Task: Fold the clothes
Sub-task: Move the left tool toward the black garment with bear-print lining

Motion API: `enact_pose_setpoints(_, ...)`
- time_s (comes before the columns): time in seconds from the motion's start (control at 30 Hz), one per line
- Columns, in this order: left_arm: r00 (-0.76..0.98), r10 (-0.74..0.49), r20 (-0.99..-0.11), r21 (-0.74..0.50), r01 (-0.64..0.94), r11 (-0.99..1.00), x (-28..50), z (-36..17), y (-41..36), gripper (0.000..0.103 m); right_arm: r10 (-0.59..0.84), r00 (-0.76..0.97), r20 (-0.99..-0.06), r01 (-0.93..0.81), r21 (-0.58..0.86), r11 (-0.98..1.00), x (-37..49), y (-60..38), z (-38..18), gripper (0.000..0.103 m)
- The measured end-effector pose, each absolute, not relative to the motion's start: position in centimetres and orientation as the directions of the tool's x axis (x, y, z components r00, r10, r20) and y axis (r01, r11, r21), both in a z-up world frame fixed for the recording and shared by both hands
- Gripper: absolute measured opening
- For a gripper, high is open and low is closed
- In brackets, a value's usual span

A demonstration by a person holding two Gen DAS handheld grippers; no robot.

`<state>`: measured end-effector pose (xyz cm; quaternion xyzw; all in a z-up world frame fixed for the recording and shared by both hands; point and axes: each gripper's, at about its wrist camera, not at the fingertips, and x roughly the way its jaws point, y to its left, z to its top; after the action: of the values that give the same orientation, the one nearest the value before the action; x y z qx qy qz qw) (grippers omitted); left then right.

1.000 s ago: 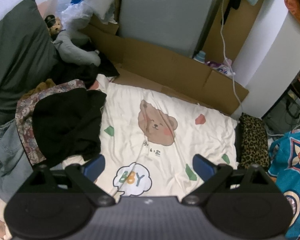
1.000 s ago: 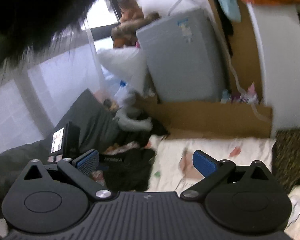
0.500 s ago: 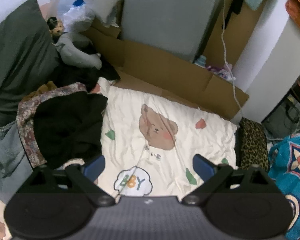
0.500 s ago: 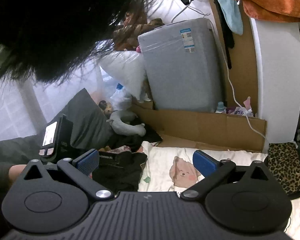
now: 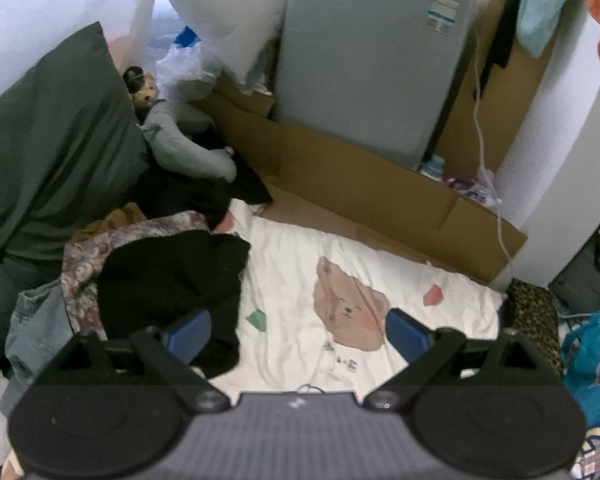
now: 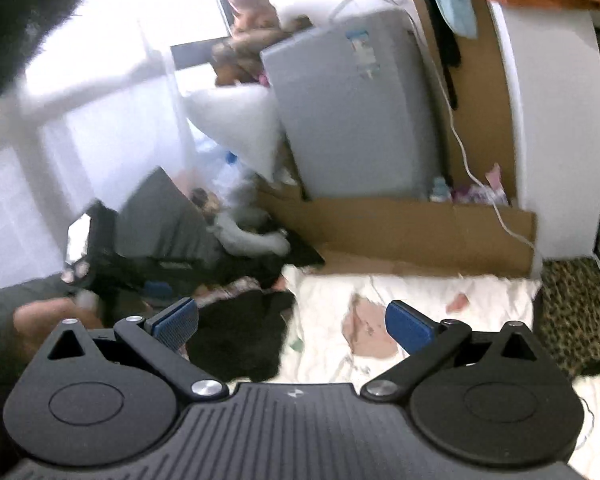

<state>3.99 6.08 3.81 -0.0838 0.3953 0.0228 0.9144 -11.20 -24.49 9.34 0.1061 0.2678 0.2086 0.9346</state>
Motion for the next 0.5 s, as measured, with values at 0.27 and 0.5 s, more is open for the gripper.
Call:
enact_pose_setpoints(0.27, 0.715, 0.105, -0.691, -0.045, -0.188, 0.981, 5.5, 3.6, 8.5, 0.096, 0.407, 0.719, -0.563, -0.316, 0.257, 0.913, -9.3, -23.5, 6.5, 0.102)
enact_pose_setpoints(0.5, 0.694, 0.146, -0.705, -0.017, -0.223, 0.975, 6.3, 2.6, 9.7, 0.096, 0.389, 0.705, -0.593, -0.326, 0.216, 0.920, -6.8, -22.6, 5.2, 0.102)
